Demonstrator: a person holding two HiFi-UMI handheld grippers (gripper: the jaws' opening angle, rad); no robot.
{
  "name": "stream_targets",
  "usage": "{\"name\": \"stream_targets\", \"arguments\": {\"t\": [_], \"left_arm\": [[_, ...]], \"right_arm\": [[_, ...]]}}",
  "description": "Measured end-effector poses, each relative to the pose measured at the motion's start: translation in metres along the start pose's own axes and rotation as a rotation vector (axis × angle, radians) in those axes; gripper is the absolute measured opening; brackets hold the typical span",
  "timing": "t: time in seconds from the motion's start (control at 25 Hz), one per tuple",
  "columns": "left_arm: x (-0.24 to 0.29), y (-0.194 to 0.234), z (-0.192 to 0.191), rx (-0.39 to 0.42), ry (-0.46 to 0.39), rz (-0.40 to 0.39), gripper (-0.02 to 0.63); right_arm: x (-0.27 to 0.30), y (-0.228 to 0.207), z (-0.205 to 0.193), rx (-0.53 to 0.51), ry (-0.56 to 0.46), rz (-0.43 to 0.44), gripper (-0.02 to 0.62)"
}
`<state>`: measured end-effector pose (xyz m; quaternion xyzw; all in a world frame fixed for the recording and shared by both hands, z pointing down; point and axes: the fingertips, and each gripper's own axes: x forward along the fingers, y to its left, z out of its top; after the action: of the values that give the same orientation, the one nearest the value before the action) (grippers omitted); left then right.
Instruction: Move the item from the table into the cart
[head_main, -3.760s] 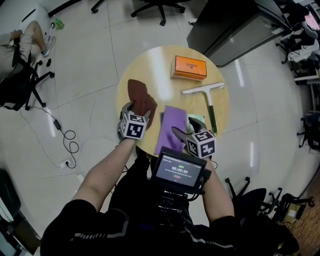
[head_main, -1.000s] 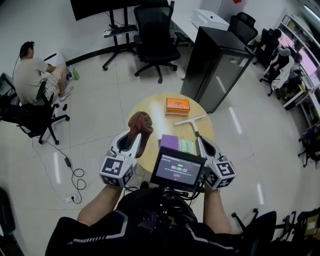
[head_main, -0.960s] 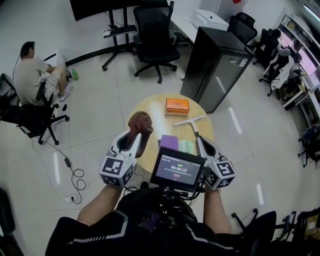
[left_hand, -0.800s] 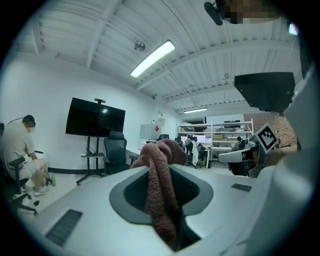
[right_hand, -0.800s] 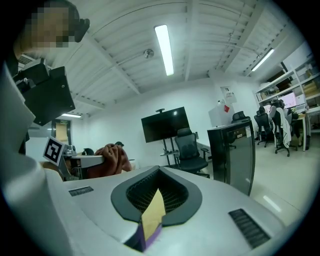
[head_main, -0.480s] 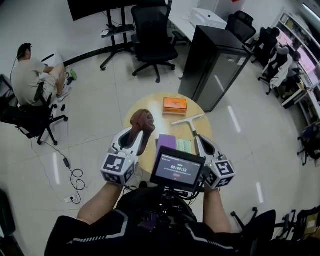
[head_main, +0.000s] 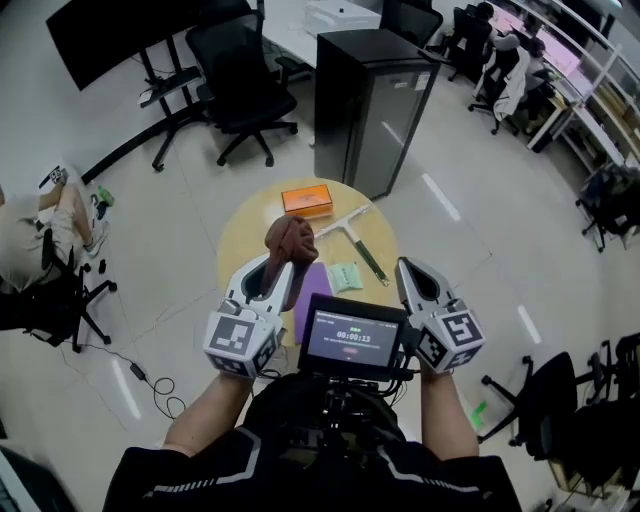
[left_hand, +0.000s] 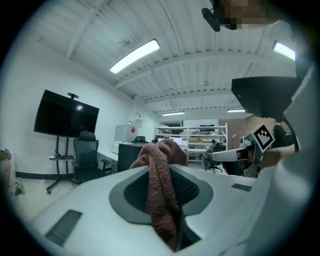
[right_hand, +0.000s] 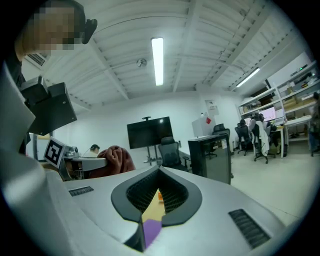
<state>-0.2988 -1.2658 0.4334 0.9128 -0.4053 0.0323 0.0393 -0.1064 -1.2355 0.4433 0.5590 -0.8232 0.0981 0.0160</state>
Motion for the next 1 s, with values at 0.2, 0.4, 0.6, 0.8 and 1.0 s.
{"name": "stream_targets", "arguments": {"t": [0.2,0.4,0.6,0.8,1.0], "left_arm": [[0.037,-0.089,0.018,0.028,0.021,-0.304,0.092],[0.070,-0.197,0.016,0.031,0.029,-0.570,0.093],[0.035,-0.382,0.008,0.072,0.008,-0.867,0.092],[-0.106,-0.706,-0.006,0.093,0.038,-1.169,0.094],[-0.201,-0.878,-0.025,0.103,0.074,-1.406,0.094]], "right_arm": [[-0.106,-0.040,0.028,0.032,-0.089,-0.322,0.002],[-0.238,-0.076,0.020,0.065,-0.143,-0.629,0.002],[-0.449,-0.071,-0.007,0.081,-0.207,-0.947,0.002],[-0.809,-0.009,-0.055,0.116,-0.271,-1.271,0.002],[-0.984,0.045,-0.092,0.118,-0.295,-1.495,0.002]]}}
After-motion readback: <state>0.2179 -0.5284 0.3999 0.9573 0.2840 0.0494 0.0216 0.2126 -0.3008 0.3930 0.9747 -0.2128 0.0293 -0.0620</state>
